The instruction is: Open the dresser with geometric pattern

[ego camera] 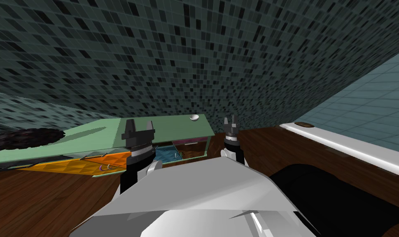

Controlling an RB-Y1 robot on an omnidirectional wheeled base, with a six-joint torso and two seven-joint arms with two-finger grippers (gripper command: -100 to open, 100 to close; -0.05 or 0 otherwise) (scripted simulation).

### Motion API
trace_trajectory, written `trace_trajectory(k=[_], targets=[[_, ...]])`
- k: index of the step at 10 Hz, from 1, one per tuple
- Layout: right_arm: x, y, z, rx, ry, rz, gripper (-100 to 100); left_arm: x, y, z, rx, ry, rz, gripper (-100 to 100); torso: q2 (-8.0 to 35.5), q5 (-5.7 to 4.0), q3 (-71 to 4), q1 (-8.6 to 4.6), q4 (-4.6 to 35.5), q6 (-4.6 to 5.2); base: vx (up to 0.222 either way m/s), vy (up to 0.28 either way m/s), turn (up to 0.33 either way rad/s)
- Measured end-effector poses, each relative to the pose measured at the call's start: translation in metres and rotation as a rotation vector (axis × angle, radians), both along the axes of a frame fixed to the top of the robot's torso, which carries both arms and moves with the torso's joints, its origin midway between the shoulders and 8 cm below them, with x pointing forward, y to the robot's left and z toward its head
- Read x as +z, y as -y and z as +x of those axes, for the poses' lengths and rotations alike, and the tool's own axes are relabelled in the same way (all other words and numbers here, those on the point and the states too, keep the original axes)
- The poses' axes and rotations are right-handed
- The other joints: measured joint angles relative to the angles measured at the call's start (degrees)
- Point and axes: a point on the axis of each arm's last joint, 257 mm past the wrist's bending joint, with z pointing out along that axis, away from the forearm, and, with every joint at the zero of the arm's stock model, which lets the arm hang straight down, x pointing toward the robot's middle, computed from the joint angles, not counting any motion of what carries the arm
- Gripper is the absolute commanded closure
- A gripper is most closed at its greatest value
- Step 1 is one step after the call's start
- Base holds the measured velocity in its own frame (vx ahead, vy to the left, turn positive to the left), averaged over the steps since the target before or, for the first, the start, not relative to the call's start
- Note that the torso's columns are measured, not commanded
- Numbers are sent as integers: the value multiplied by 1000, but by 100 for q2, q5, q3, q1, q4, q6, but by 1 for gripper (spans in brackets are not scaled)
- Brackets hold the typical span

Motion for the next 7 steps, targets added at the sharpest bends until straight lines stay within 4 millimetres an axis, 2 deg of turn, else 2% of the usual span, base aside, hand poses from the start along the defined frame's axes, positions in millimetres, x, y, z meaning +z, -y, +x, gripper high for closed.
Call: trace_trajectory(k=[2,7], targets=[[0,0,0,0,0,0,0,0,0,0,0,0,0,0,597,0,-1200,0,600,0,0,0,0],[0,0,0,0,0,0,0,0,0,0,0,0,0,0,2693,0,-5381,0,2691,0,0,0,0]])
